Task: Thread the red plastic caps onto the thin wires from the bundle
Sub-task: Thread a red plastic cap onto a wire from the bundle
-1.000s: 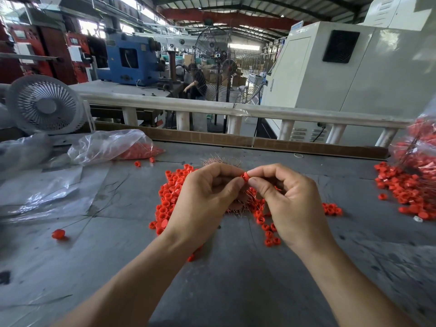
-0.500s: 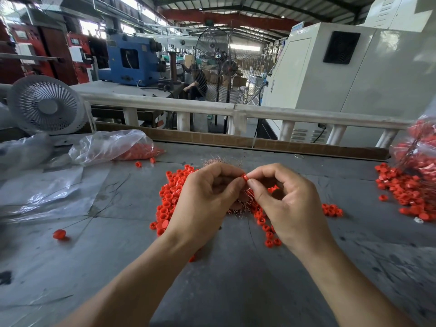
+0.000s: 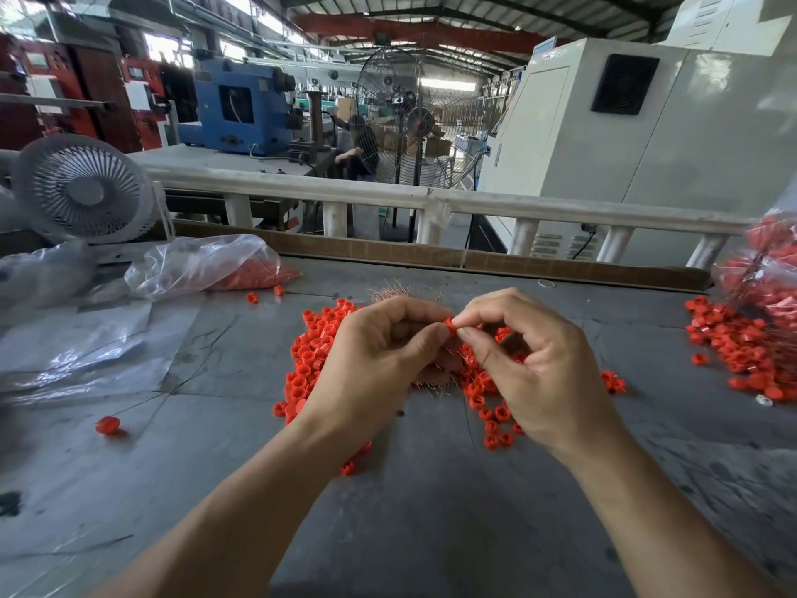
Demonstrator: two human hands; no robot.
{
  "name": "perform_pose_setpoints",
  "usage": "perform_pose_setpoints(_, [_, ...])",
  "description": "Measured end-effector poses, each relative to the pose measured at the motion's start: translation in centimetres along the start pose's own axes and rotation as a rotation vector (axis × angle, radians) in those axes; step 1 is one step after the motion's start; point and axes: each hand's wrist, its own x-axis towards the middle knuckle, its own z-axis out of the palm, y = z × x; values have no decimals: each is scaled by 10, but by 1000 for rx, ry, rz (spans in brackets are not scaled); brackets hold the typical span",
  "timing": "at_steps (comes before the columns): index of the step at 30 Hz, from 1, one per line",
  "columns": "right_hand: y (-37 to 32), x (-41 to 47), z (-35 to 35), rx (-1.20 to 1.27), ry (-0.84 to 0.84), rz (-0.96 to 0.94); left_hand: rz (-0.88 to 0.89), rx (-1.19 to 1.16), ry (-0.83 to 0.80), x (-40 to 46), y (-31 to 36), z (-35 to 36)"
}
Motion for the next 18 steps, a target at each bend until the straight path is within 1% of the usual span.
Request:
perform_pose_setpoints(5, [1,0,-1,-10,-33,23,-25,20,2,0,1,1])
perform_pose_setpoints(8, [2,0,-1,-48,-24,6,-50,4,5,0,3,2])
perform_pose_setpoints(13, [1,-2,2,-186,-31,-30,-110,-112,43,-3,5,7])
perform_pose_setpoints(18, [-3,-3,15,-364,60,-45,-244,-220,47,-5,3,10])
